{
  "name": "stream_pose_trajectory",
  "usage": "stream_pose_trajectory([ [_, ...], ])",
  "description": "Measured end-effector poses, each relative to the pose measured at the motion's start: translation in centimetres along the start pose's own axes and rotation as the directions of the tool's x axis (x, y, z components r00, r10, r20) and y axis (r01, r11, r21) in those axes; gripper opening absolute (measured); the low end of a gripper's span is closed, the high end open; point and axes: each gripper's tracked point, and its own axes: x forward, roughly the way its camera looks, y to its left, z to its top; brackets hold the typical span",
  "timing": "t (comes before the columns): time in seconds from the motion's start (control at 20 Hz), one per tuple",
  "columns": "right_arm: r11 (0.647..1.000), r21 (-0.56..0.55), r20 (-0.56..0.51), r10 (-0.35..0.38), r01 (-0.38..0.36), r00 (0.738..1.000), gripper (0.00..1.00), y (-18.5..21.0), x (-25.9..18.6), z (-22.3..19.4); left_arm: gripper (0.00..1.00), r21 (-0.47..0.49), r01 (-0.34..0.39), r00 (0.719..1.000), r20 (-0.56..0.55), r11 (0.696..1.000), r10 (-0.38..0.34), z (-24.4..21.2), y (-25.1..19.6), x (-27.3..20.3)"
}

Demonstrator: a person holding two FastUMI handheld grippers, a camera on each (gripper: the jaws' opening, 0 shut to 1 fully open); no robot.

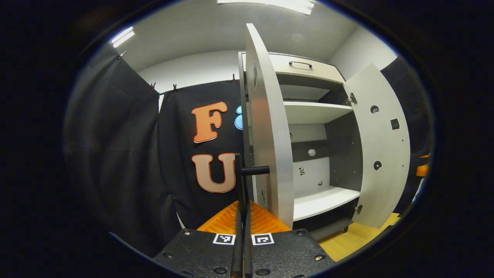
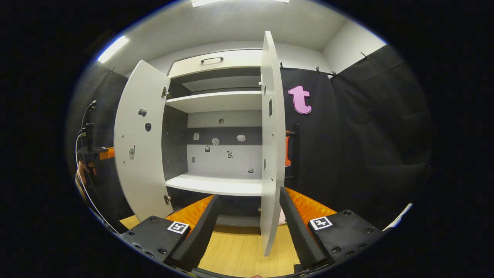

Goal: Open the right door of the double-door shoe cabinet with the right hand, and open the left door with the left hand.

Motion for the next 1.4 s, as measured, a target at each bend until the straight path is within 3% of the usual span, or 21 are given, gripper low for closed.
stream_pose_trajectory([
  [0.05,1.0,0.003,0.002,-0.001,0.001,1.0,0.94,0.0,0.1,0.0,0.02,0.002,0.008,1.0,-0.002,1.0,-0.008,-0.3,0.0,0.1],
  [0.1,1.0,0.003,0.004,-0.005,0.005,1.0,0.98,0.0,0.1,0.1,0.02,0.011,0.016,1.0,-0.003,1.0,-0.016,-0.4,0.0,0.2],
  [0.35,1.0,0.016,0.008,-0.004,0.004,1.0,0.94,-0.1,0.0,0.3,0.05,0.035,0.068,0.997,-0.039,0.997,-0.067,-1.0,-0.1,-0.6],
  [0.4,1.0,0.019,0.012,-0.004,0.004,1.0,0.98,-0.1,0.0,0.5,0.05,0.021,0.067,0.997,-0.049,0.998,-0.065,-1.3,0.0,-1.2],
  [0.5,1.0,0.022,0.019,-0.007,0.007,1.0,0.94,-0.2,0.1,0.7,0.07,-0.006,0.04,0.998,-0.05,0.999,-0.041,-1.7,0.5,-2.6],
  [0.65,0.999,0.036,0.024,-0.014,0.013,1.0,0.98,-0.5,0.2,0.9,0.07,-0.023,0.013,0.999,-0.039,1.0,-0.014,-1.2,-0.1,-4.8],
  [0.85,0.998,0.052,0.04,-0.025,0.023,0.999,0.98,-1.0,0.3,1.6,0.06,-0.069,0.014,0.999,-0.046,0.998,-0.017,-0.7,-2.6,-6.2],
  [0.9,0.998,0.051,0.041,-0.025,0.023,0.999,0.93,-1.1,0.3,1.7,0.06,-0.084,0.02,0.999,-0.049,0.996,-0.024,-0.8,-3.6,-6.3],
  [1.1,0.999,0.039,0.033,-0.017,0.015,0.999,0.93,-1.2,0.2,1.4,0.06,-0.064,0.105,0.992,-0.06,0.992,-0.109,-1.4,-7.9,-6.1],
  [1.15,0.999,0.035,0.03,-0.015,0.014,0.999,0.98,-1.2,0.1,1.4,0.06,-0.062,0.111,0.991,-0.062,0.992,-0.115,-1.6,-8.3,-5.9],
  [1.35,0.999,0.017,0.032,-0.032,0.031,0.999,0.93,-1.8,-0.4,1.2,0.06,-0.142,0.128,0.99,-0.044,0.982,-0.135,-1.7,-11.1,-5.5],
  [1.4,0.999,0.017,0.032,-0.032,0.032,0.999,0.93,-1.8,-0.6,1.3,0.17,-0.144,0.135,0.989,-0.037,0.98,-0.141,-1.5,-11.6,-5.4],
])
